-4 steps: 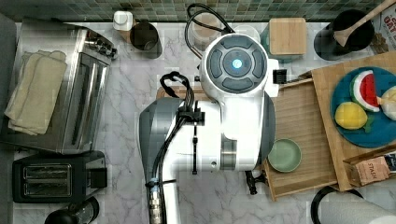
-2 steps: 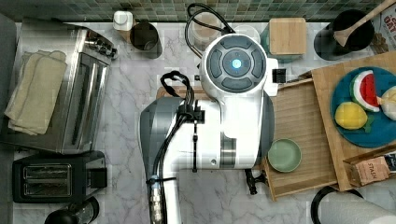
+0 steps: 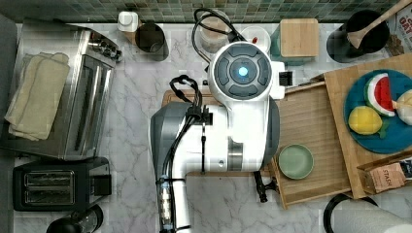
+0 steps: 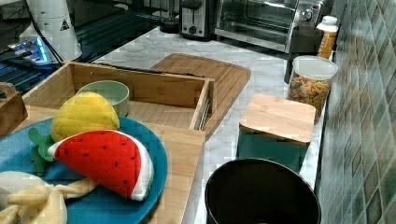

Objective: Close the drawer.

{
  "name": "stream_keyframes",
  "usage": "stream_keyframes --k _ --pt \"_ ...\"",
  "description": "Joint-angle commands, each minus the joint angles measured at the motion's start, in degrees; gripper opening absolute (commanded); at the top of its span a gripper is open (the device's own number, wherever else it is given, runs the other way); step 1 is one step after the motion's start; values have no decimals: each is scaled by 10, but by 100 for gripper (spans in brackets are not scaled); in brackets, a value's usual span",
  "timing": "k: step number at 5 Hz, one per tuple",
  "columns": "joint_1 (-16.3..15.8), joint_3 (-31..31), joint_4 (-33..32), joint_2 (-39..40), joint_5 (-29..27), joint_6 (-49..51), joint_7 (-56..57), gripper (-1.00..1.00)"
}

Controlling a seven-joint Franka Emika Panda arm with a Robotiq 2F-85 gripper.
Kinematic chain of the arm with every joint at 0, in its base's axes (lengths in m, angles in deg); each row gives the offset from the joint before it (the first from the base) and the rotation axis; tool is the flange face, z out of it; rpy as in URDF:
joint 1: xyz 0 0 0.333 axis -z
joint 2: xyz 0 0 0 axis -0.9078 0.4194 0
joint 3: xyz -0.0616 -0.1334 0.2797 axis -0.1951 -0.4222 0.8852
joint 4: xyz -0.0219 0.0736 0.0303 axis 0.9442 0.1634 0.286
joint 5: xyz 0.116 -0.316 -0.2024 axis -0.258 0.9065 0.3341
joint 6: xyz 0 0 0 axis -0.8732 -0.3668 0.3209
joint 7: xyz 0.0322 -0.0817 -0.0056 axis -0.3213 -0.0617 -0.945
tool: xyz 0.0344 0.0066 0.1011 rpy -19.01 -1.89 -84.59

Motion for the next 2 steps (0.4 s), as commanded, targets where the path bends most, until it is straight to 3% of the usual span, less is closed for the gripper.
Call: stream_keyframes --k 1,2 --pt "-34 39 -90 -54 0 -45 215 -100" --pt "-45 43 -161 -80 6 -115 322 -100"
